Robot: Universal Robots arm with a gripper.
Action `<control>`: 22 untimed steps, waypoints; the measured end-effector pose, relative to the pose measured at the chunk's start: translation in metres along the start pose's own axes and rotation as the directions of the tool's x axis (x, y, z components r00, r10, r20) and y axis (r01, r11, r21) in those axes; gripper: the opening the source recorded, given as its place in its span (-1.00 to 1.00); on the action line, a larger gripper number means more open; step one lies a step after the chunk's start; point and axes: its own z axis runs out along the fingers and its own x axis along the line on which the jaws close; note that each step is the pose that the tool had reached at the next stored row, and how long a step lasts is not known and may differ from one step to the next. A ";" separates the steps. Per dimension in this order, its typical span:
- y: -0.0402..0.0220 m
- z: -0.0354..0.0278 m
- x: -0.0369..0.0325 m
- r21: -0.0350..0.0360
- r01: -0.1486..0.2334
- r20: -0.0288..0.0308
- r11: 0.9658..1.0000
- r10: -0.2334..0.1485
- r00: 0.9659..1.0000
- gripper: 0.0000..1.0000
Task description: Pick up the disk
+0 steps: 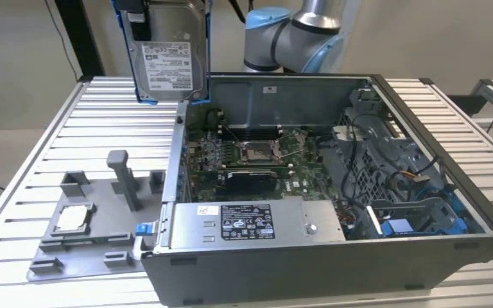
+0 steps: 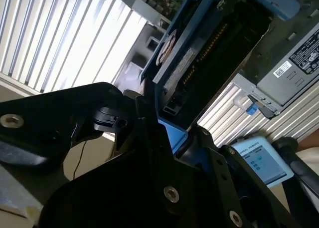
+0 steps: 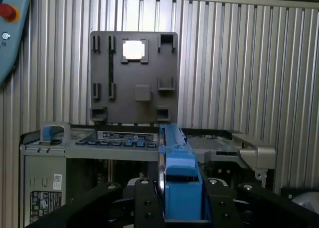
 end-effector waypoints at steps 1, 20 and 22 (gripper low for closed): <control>-0.0045 -0.0002 0.0002 0.000 0.000 0.000 1.000 0.000 1.000 -1.00; -0.0914 -0.0026 0.0060 0.000 0.000 0.000 1.000 0.000 1.000 -1.00; -0.1005 -0.0029 0.0068 0.000 0.000 0.000 1.000 0.000 1.000 -1.00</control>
